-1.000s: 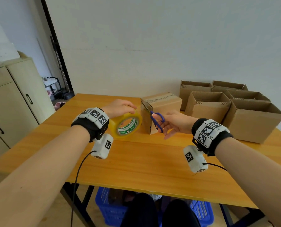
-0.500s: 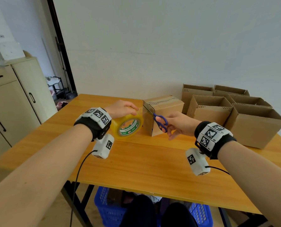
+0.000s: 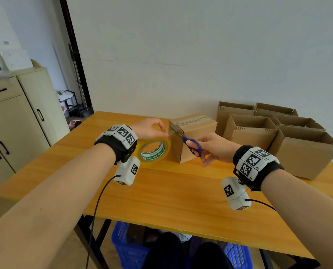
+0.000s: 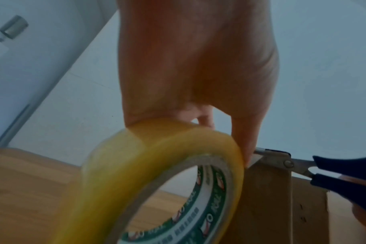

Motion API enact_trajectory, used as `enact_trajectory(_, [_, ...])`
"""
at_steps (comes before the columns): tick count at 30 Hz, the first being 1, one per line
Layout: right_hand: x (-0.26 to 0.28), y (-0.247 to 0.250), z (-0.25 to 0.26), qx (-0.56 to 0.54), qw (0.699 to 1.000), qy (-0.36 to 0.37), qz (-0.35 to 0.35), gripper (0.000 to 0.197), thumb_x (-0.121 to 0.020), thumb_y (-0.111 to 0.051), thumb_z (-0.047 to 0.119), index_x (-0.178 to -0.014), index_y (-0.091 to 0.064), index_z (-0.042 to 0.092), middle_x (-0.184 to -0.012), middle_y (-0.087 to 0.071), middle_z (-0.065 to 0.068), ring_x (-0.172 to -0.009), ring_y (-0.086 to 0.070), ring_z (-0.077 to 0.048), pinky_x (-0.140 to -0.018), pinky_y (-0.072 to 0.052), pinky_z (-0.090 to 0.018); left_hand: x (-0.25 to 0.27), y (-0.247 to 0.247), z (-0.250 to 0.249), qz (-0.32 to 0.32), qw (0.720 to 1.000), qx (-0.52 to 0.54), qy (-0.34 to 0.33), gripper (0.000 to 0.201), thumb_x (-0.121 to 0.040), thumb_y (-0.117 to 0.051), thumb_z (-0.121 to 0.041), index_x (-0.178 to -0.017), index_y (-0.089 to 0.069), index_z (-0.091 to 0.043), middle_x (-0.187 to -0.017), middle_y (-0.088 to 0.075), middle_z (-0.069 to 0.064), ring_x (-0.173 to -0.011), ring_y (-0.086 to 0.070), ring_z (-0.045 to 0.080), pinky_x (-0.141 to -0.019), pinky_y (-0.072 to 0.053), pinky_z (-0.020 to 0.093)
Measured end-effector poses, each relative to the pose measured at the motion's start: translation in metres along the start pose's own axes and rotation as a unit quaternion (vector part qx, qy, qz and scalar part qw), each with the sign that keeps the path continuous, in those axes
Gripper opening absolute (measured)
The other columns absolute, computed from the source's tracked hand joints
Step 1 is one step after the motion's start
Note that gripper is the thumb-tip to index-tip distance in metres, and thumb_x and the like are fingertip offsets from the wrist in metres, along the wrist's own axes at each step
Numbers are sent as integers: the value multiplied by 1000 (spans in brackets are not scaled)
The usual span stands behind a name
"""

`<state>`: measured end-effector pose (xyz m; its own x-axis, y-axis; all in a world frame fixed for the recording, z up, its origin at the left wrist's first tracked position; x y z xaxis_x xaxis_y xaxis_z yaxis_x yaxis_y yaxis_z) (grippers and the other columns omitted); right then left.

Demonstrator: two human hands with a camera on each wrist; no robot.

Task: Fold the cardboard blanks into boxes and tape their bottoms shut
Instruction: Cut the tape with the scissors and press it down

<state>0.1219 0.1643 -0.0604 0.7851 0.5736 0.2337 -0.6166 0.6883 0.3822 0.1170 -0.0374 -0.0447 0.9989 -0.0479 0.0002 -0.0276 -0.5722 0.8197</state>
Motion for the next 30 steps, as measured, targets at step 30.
enact_trajectory(30, [-4, -4, -3, 43, 999, 9, 4, 25, -89, -61, 32, -88, -63, 6, -74, -62, -4, -51, -57, -7, -51, -54, -21, 8, 5, 14, 22, 999, -23, 15, 14, -83, -70, -23, -90, -59, -26, -119, -58, 10, -102, -47, 19, -88, -38, 35])
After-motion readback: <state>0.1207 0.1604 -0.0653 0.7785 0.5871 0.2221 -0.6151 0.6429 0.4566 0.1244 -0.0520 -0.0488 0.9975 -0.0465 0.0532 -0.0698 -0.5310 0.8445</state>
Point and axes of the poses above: each hand's wrist, its own x-axis away from the middle knuckle, its own y-axis out of the back of the hand, z = x × y, the point moved 6 cm from there along -x, towards the middle knuckle
